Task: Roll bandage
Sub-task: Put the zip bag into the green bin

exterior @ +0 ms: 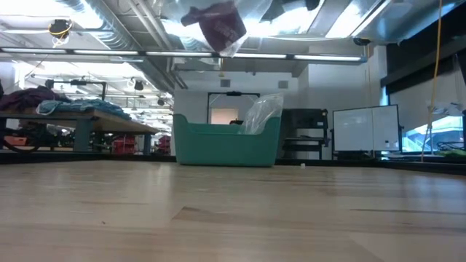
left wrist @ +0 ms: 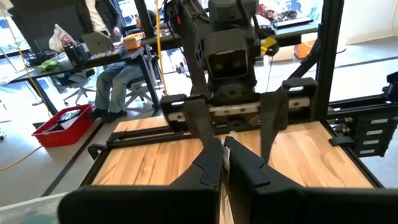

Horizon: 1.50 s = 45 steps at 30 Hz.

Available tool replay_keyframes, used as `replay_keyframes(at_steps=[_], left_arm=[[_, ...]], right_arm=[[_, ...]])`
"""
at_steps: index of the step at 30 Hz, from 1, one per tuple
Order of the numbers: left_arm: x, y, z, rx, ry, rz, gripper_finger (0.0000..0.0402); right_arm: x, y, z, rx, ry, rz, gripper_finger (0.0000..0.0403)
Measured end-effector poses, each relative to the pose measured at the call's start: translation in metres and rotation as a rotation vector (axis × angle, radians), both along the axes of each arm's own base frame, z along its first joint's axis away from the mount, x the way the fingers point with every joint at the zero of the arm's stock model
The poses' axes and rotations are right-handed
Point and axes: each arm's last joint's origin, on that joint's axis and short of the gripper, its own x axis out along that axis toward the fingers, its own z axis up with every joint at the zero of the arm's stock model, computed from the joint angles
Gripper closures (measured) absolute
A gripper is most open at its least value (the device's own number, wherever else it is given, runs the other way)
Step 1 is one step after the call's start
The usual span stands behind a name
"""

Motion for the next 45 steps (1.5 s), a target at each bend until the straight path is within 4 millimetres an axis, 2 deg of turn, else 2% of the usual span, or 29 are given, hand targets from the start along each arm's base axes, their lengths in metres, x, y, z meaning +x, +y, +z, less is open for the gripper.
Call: replay_keyframes(at_steps=[3,6,9,13,14,18,22,27,30,34,37,41,45], left_arm=[[0.000,0.000,0.000,-0.002,-0.001,-0.001,0.0402],[0.000,0.000,0.000,-0.005,-0.002,0.000,0.0401],[0.000,0.000,0.000,-0.006,-0.002,0.000,0.0402],[0.000,0.000,0.000,-0.049,-0.009,0.006,0.0402],[0.000,0.001,0.001,-0.058,-0.012,0.009,0.0402],[0.000,0.007,0.000,-0.115,-0.001,0.048,0.0386],[-0.013,0.021,0.003,-0.067,0.141,0.123,0.0324],[-0.055,0.046,0.032,0.008,0.221,0.303,0.0250],[-0.081,0.055,0.033,0.010,0.263,0.340,0.0229],[-0.109,0.062,0.028,-0.034,0.239,0.378,0.0225],[-0.118,0.063,0.019,-0.066,0.209,0.387,0.0229],[-0.117,0.063,0.001,-0.062,0.211,0.383,0.0233],[-0.106,0.062,-0.019,-0.065,0.224,0.386,0.0233]], right_arm=[[0.007,-0.003,-0.003,-0.019,-0.021,-0.010,0.0182],[0.009,-0.002,-0.005,-0.055,-0.025,-0.005,0.0218],[0.010,-0.002,-0.004,-0.083,-0.035,-0.017,0.0273],[0.010,-0.002,-0.004,-0.122,-0.035,-0.016,0.0374],[0.010,-0.002,-0.004,-0.138,-0.034,-0.015,0.0388],[0.011,-0.006,-0.003,-0.144,-0.042,-0.044,0.0389],[0.014,-0.017,-0.003,-0.134,-0.039,-0.082,0.0396],[0.020,-0.050,-0.004,-0.085,-0.029,-0.192,0.0399],[0.022,-0.078,-0.006,-0.044,-0.021,-0.287,0.0398],[0.022,-0.127,-0.006,0.012,-0.045,-0.446,0.0400],[0.024,-0.163,-0.012,0.059,-0.077,-0.520,0.0400],[0.028,-0.205,-0.035,0.141,-0.060,-0.584,0.0401],[0.039,-0.223,-0.069,0.259,-0.024,-0.617,0.0401]])
